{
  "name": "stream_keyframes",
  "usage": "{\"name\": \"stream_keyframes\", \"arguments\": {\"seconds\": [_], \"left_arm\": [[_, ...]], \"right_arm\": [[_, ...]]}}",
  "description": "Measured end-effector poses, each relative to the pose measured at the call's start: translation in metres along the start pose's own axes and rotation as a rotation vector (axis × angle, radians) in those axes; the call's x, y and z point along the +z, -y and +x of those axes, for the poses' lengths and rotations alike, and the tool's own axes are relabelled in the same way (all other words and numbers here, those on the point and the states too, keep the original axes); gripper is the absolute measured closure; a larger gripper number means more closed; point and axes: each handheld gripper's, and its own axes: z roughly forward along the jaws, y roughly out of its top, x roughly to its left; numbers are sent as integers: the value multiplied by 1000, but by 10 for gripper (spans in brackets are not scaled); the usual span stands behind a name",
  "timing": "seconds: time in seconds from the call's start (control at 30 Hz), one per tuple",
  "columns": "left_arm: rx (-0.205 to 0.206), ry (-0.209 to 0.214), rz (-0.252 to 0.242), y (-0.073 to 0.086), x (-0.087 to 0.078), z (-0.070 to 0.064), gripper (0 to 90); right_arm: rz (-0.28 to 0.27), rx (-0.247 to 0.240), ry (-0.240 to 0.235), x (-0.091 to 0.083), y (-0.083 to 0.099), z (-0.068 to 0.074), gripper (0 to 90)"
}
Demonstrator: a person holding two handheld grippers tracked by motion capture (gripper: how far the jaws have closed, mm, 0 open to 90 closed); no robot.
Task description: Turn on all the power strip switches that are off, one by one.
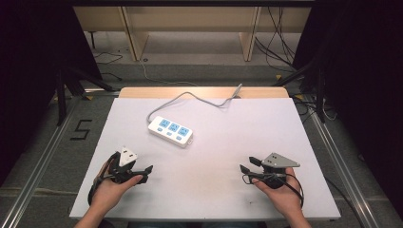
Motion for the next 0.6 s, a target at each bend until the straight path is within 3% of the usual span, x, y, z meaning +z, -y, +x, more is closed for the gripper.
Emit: {"name": "stream_keyframes", "arguments": {"seconds": [0.07,0.13,0.17,0.2,0.23,0.33,0.6], "left_arm": [[13,-26,9,-1,-1,-1,298],[31,-75,16,-3,-5,-2,493],[30,-88,9,-4,-7,-2,493],[27,-95,3,-5,-9,-2,672],[29,-96,-1,-6,-11,-2,672],[29,-96,6,-7,-12,0,893],[0,-70,33,-17,-6,9,895]], "right_arm": [[2,-2,2,0,0,1,514],[6,-5,-3,0,0,2,529],[6,-5,-3,0,0,2,529],[14,-10,-3,0,0,3,533],[14,-10,-3,0,0,3,533],[9,-10,1,0,0,4,530],[7,-11,9,0,-2,2,500]]}}
